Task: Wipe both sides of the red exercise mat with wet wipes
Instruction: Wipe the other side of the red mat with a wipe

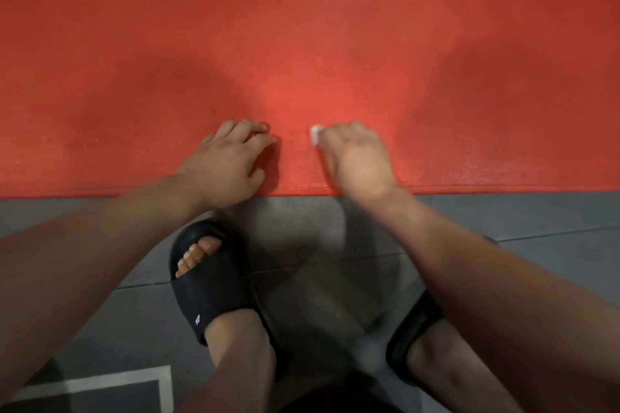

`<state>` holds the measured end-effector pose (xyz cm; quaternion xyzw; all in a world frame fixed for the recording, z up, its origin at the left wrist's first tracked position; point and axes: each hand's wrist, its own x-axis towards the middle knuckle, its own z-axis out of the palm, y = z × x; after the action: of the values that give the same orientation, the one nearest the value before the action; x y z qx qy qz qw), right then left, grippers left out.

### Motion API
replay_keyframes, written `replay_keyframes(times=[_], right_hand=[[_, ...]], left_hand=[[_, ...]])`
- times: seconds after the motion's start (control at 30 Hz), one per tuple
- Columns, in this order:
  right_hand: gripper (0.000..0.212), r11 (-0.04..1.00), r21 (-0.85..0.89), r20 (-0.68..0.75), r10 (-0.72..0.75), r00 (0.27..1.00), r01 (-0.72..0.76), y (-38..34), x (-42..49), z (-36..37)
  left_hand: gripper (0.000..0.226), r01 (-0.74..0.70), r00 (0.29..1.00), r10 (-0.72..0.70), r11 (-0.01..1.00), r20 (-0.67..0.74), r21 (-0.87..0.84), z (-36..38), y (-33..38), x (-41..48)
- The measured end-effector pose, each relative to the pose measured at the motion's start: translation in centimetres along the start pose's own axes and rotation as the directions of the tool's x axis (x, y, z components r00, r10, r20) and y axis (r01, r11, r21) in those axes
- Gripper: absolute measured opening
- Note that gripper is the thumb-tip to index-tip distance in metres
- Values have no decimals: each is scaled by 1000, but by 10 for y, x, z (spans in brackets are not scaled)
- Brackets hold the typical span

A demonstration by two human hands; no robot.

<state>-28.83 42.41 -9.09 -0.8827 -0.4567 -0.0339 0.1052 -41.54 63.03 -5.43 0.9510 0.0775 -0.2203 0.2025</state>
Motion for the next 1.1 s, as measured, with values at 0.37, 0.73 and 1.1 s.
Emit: replay_keyframes(times=[0.37, 0.73, 1.1], right_hand=[[20, 979, 193, 67, -85, 994, 70, -46, 7, 3], [24, 904, 19, -93, 427, 899, -427, 11, 59, 2], [21, 992, 1, 24, -130, 991, 130, -17, 84, 14]], left_hand=[[61, 118, 958, -124, 992, -258, -40, 0, -36, -5], [65, 215, 935, -224, 975, -274, -62, 1, -49, -19], [70, 311, 911, -318, 948, -262, -69, 1, -72, -36]])
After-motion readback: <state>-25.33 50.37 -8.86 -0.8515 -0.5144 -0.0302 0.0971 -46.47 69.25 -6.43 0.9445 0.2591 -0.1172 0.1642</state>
